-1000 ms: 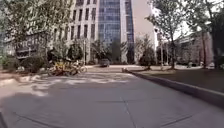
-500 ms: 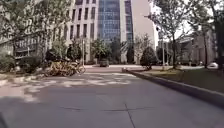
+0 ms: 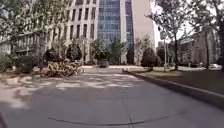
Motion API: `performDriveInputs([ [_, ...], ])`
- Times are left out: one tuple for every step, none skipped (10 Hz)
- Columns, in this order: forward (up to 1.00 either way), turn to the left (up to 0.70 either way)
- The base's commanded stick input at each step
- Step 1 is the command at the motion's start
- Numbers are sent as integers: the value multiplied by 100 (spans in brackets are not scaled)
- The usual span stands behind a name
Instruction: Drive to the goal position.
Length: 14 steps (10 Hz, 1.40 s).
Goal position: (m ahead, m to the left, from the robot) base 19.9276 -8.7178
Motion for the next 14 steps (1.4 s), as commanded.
performDriveInputs([
  [70, 0],
  [70, 0],
  [70, 0],
  [70, 0],
  [70, 0],
  [70, 0],
  [70, 0],
  [70, 0],
  [70, 0],
  [70, 0],
  [70, 0],
  [70, 0],
  [70, 0],
  [70, 0],
])
